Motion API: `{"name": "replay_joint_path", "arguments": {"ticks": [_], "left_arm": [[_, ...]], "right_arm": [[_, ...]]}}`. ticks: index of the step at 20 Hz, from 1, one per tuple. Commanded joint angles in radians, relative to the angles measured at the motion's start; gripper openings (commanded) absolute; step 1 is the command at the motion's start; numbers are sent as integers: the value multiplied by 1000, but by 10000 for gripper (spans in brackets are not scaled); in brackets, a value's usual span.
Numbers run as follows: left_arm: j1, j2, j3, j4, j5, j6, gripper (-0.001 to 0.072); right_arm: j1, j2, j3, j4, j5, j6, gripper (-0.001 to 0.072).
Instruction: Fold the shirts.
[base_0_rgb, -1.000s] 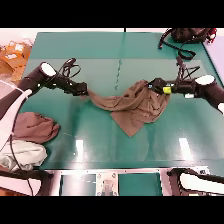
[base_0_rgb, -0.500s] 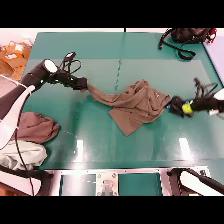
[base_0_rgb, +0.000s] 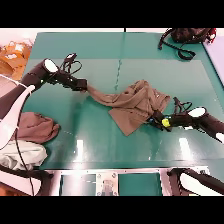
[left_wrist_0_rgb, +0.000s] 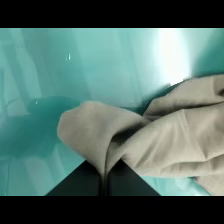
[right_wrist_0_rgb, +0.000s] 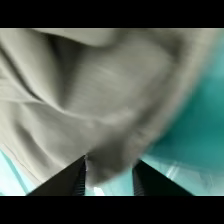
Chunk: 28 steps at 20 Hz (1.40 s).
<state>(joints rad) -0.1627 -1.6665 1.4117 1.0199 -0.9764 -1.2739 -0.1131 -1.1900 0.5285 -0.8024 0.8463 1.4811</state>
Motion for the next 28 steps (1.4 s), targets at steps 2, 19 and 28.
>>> {"name": "replay_joint_path", "arguments": {"ticks": [2,19,28], "left_arm": [[0,1,1,53,-45,-19,24],[122,283,684,-150,-593,-219,24],[144,743,680,-69,-253,-184,24]], "right_arm": [[37,-63,54,66,-64,-78,217],[-248,314,1312,57,389,72,16],[-370,499,1415,-281,374,143,15]]}}
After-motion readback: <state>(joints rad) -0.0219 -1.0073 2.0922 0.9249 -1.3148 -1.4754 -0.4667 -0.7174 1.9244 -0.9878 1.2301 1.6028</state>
